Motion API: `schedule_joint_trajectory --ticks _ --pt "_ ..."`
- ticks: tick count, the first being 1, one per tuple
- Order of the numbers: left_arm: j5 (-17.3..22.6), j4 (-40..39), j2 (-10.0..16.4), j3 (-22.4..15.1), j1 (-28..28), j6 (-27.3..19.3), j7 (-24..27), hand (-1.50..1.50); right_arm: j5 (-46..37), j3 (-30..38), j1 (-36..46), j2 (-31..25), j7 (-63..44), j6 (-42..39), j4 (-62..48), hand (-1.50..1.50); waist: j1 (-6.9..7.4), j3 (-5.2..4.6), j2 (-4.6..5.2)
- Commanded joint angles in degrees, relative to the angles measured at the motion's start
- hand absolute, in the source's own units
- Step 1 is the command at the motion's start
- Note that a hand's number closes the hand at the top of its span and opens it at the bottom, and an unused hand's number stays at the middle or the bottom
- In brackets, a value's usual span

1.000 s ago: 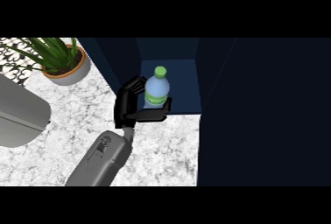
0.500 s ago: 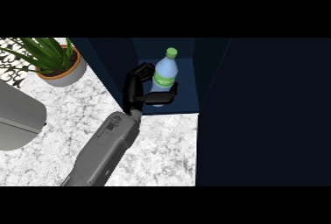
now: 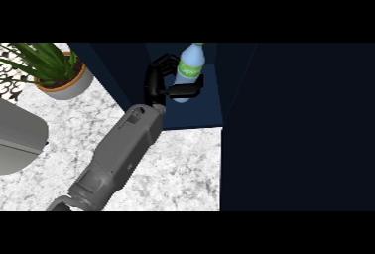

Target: Pick up the bottled water, place it into the cabinet and close the cabinet

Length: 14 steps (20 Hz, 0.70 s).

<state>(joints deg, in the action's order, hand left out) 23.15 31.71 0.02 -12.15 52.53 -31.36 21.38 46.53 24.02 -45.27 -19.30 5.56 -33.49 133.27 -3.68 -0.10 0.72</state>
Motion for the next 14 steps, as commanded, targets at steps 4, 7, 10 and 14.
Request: schedule_joint_trajectory --ticks 4,7,10,14 --pt "-0.80 -12.46 0.84 2.48 7.09 -0.45 5.45 1.50 3.27 -0.31 1.38 -0.50 -1.61 1.44 4.76 -1.50 -0.41 -0.02 0.68" --pt "-0.75 -14.83 0.00 0.57 9.66 -1.67 4.08 -1.50 3.28 -0.87 -0.84 0.23 -2.96 1.68 6.76 -1.50 -0.93 -0.02 0.37" --pt "-1.49 -18.50 0.00 1.99 10.51 -3.25 6.40 -1.50 3.90 0.20 1.35 -1.08 -1.91 1.41 4.48 -1.50 -1.60 -0.03 0.90" --pt "-1.90 -21.42 1.69 3.21 11.82 1.93 5.94 -1.50 1.43 -0.81 0.64 1.25 -1.39 1.13 4.62 -1.50 -0.71 -0.01 0.64"
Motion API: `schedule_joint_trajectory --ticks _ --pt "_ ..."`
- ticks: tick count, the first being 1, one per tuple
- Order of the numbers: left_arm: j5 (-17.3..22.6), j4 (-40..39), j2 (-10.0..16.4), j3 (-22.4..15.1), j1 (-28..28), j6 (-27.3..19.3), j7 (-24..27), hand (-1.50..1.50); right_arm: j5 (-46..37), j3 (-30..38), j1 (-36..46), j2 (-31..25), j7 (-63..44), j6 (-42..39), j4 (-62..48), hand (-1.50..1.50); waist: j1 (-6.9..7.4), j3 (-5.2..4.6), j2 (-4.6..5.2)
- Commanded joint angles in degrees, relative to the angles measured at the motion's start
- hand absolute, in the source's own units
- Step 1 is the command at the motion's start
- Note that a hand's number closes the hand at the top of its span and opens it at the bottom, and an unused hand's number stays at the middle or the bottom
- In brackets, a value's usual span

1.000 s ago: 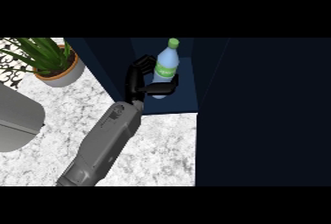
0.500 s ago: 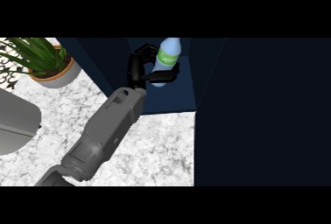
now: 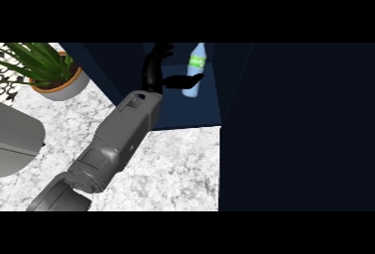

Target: Pick up the bottled water, place it into the cabinet and close the cabinet

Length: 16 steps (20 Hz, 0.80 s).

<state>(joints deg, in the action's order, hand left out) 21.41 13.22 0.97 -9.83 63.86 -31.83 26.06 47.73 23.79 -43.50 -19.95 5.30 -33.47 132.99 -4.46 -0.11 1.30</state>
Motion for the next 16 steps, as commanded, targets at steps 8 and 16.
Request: schedule_joint_trajectory --ticks 8,16 --pt "0.20 -3.05 -0.92 2.49 3.54 2.29 5.66 -1.50 1.71 0.31 -0.96 0.68 -1.01 0.34 3.99 -1.50 -0.42 -0.02 0.23" --pt "1.76 -0.64 -0.95 4.02 3.10 8.41 11.76 -1.50 2.19 1.66 -1.02 0.86 -1.97 1.58 6.89 -1.50 0.66 0.01 -0.51"
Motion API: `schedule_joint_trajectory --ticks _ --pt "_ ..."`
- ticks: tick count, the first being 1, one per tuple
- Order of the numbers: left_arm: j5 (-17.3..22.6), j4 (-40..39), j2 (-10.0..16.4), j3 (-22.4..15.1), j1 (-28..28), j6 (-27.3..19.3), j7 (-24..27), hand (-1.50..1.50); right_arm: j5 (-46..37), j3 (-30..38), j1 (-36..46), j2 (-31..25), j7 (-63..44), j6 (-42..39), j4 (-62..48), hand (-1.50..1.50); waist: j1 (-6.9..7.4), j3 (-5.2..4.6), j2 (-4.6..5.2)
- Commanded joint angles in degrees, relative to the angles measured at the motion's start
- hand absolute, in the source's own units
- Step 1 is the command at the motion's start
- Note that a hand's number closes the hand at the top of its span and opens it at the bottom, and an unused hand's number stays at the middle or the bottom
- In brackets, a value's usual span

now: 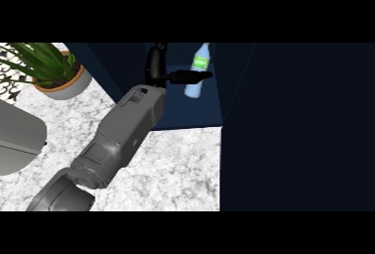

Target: Pick up the bottled water, place it into the cabinet and close the cabinet

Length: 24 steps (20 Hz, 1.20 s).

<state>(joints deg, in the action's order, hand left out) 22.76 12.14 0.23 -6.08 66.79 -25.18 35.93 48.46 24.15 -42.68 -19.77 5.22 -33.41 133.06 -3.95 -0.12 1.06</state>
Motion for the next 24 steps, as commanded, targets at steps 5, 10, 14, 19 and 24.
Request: schedule_joint_trajectory --ticks 5,10,14,19,24 --pt "4.78 3.61 -0.22 -1.84 -1.06 0.73 2.65 -1.50 -1.38 -0.99 -0.21 1.63 -3.11 1.25 5.96 -1.50 -0.36 0.06 -0.46" --pt "7.88 10.60 -0.23 -5.96 -6.20 1.50 1.40 -1.50 2.03 1.85 -3.13 1.59 -4.45 2.15 8.85 -1.50 1.35 0.05 -1.20" --pt "13.31 20.85 -0.23 -14.74 -13.43 -0.26 -1.89 -1.50 1.84 2.18 -2.39 1.11 -4.33 1.19 7.25 -1.50 1.52 0.07 -1.62" --pt "12.81 31.72 -0.23 -19.81 -22.33 -0.27 -1.86 -1.50 -0.17 2.12 -0.03 2.22 -5.57 3.88 6.62 -1.50 3.67 0.08 -1.51" --pt "12.11 47.69 1.12 -25.15 -31.69 -4.64 -6.39 -1.50 -0.54 1.87 -0.16 3.03 -5.81 5.00 7.40 -1.50 5.07 0.09 -1.81"
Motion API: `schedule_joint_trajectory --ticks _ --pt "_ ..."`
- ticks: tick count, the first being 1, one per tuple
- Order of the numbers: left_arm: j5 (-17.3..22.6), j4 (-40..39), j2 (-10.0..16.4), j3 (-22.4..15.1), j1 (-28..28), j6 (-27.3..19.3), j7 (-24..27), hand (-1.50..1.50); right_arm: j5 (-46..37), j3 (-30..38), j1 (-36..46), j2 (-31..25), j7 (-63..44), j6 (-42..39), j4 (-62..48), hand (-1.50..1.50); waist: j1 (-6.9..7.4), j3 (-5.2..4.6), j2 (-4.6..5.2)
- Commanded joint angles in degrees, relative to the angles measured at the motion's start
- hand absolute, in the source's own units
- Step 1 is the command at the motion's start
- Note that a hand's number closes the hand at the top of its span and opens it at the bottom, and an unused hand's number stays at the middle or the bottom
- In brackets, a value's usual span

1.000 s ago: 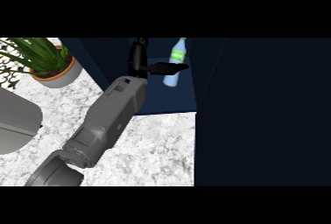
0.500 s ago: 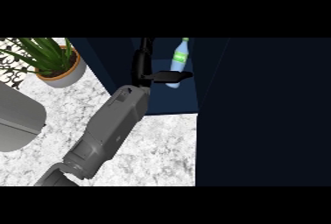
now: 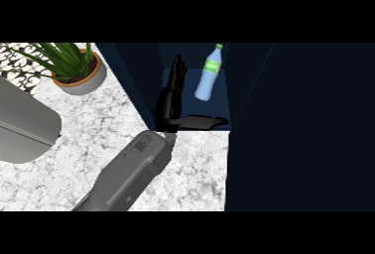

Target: Pick up the bottled water, place it into the cabinet and close the cabinet

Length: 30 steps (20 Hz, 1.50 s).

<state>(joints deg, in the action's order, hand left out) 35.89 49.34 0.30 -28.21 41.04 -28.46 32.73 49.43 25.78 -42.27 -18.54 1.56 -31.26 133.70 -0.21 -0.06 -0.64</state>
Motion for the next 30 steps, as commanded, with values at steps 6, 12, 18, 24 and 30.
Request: schedule_joint_trajectory --ticks 6,12,18,24,30 --pt "-2.37 22.94 1.72 -10.56 -21.02 -3.75 -0.64 -1.50 -1.26 1.72 0.58 0.87 -2.00 2.19 6.50 -1.50 0.70 0.03 0.17" --pt "-3.28 33.06 8.43 -13.98 -27.89 0.20 -2.07 1.50 -0.20 0.80 -1.36 -2.22 -5.76 0.75 10.78 1.50 0.16 -0.03 0.27" --pt "-4.87 41.79 15.59 -15.74 -36.04 0.85 -2.31 1.50 -1.04 -2.94 -0.85 -2.98 -7.37 -0.60 12.70 1.50 0.38 -0.05 0.48" --pt "-2.18 48.58 26.04 -11.25 -42.45 5.40 -2.03 1.50 -5.42 -7.26 -3.75 -3.63 -7.28 -9.94 12.97 1.50 0.00 -0.07 0.10" --pt "1.72 54.52 34.32 -4.76 -48.49 10.53 0.28 1.50 -4.62 -8.40 -5.18 -3.16 -5.90 -14.34 16.33 1.50 -0.40 -0.14 -0.20"
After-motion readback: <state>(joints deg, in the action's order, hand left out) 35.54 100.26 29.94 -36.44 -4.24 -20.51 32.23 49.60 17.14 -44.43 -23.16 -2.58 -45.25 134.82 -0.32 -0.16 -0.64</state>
